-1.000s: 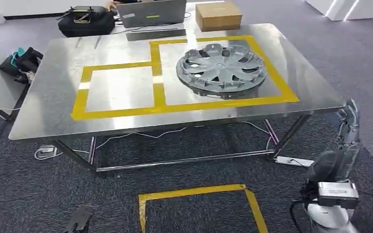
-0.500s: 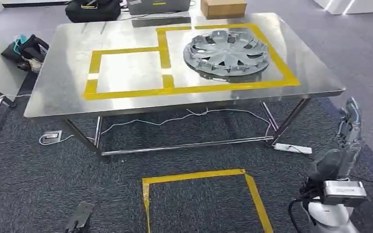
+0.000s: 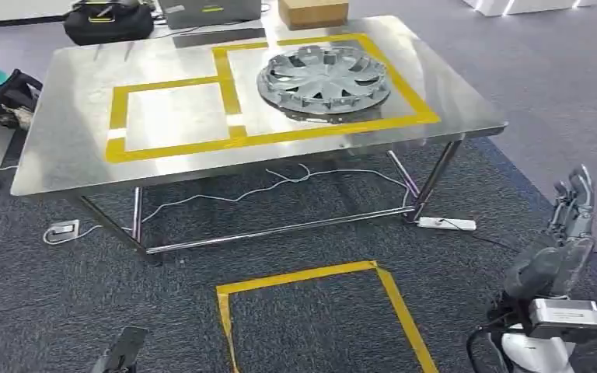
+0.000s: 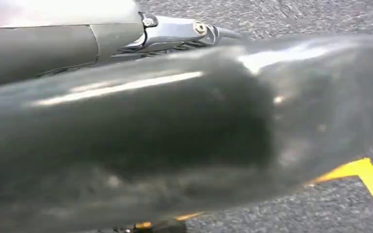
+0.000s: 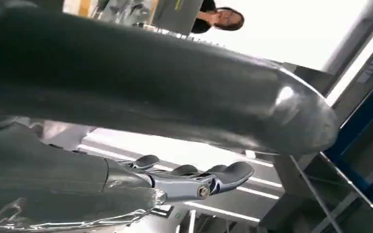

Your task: Take the parts from the cabinet and place them on the table.

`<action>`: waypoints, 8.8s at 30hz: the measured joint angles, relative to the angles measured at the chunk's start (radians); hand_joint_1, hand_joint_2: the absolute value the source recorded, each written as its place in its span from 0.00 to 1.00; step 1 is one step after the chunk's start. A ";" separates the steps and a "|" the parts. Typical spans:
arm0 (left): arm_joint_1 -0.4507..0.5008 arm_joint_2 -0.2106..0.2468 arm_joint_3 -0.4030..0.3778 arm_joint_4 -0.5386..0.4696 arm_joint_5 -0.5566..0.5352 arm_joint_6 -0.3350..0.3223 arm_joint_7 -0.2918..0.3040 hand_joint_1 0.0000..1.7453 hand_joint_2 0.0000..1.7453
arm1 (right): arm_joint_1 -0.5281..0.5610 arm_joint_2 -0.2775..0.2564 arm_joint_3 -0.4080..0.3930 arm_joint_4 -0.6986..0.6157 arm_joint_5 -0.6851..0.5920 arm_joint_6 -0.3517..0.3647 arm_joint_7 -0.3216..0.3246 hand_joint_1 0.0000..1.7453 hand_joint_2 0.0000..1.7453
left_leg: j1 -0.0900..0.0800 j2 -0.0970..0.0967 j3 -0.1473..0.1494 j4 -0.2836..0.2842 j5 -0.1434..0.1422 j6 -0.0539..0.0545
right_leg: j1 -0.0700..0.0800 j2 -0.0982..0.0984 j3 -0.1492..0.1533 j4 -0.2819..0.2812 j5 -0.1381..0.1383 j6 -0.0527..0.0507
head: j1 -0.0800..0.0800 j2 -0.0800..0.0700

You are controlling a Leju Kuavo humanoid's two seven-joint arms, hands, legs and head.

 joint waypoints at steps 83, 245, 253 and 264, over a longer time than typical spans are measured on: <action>0.052 -0.009 0.029 0.001 0.057 0.010 0.022 0.00 0.00 | 0.100 0.058 -0.260 0.319 -0.115 0.105 0.088 0.00 0.00 | 0.021 -0.061 -0.058 0.021 0.039 0.022 | -0.015 0.031 -0.204 0.328 -0.111 0.057 | 0.007 0.000; 0.080 -0.050 -0.181 0.031 -0.388 -0.077 0.391 0.00 0.00 | -0.063 0.180 -0.896 1.623 0.216 0.333 0.666 0.00 0.00 | 0.026 -0.022 -0.047 0.018 0.041 -0.024 | -0.001 -0.002 0.000 0.029 -0.038 0.011 | 0.011 0.000; 0.079 -0.050 -0.188 0.031 -0.386 -0.077 0.390 0.00 0.00 | -0.064 0.182 -0.903 1.623 0.215 0.332 0.663 0.00 0.00 | 0.029 -0.080 -0.195 0.317 -0.079 -0.043 | -0.012 0.063 0.009 0.019 -0.026 -0.015 | 0.006 0.000; 0.071 -0.051 -0.192 0.031 -0.386 -0.077 0.397 0.00 0.00 | -0.060 0.182 -0.905 1.623 0.222 0.331 0.662 0.00 0.00 | 0.037 -0.099 -0.063 0.021 0.049 0.005 | -0.013 0.049 -0.065 0.142 -0.102 0.035 | 0.014 0.000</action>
